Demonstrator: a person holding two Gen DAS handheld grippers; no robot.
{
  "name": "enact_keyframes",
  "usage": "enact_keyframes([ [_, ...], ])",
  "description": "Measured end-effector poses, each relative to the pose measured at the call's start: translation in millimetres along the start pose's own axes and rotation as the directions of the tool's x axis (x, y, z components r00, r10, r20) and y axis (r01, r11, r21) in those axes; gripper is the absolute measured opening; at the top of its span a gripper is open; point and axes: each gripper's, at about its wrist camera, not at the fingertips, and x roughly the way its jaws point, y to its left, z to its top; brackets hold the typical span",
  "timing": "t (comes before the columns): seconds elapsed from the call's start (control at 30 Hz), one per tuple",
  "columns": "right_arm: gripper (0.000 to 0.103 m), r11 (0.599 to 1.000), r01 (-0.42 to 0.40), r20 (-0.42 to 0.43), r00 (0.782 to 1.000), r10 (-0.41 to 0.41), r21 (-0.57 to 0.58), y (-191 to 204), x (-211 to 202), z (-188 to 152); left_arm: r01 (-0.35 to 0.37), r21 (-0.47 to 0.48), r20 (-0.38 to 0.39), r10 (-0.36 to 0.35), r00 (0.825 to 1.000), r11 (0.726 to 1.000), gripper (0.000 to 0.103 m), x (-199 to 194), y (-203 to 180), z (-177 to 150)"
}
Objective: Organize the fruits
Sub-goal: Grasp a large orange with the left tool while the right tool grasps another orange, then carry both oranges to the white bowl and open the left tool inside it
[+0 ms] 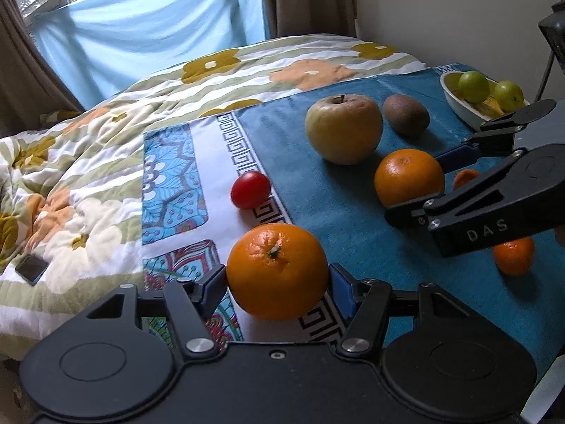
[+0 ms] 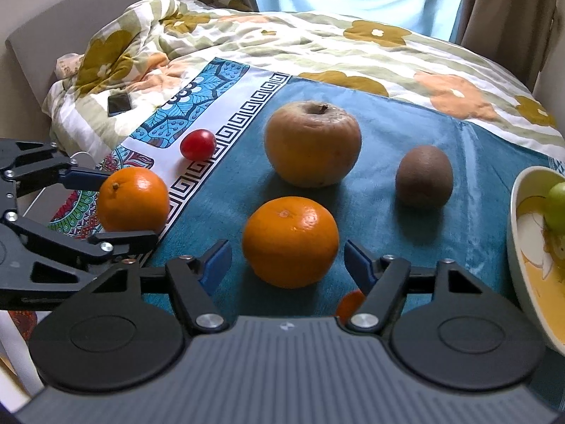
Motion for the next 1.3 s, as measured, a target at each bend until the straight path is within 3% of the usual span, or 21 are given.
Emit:
enact_keyframes([
  [0.13,0.075,1.000,0.003,-0.005,1.000,-0.003,-0.017,0.3,2.9,0.6,-0.020,-0.030,0.008,0.020,1.000,0.999,0.066,-6.9,2.9,-2.5],
  [0.7,0.073,1.000,-0.020,0.044,0.999,0.020,-0.013,-13.9,-50.5,-3.9,-0.138,-0.123,0.046,0.144,0.989,0.983,0.066,-62.5,-16.2,0.9],
  [1.0,0.073,1.000,-0.018,0.069,0.997,0.017,0.004,-44.4,-94.0,-15.7,-0.149,-0.144,0.067,0.159,0.985,0.978,0.066,-91.9,-53.3,15.2],
  [1.3,0.073,0.999,0.014,0.093,0.996,-0.019,0.050,-103.7,-142.7,-36.6,-0.120,-0.151,0.109,0.137,0.985,0.981,0.066,-107.0,-113.3,43.7],
])
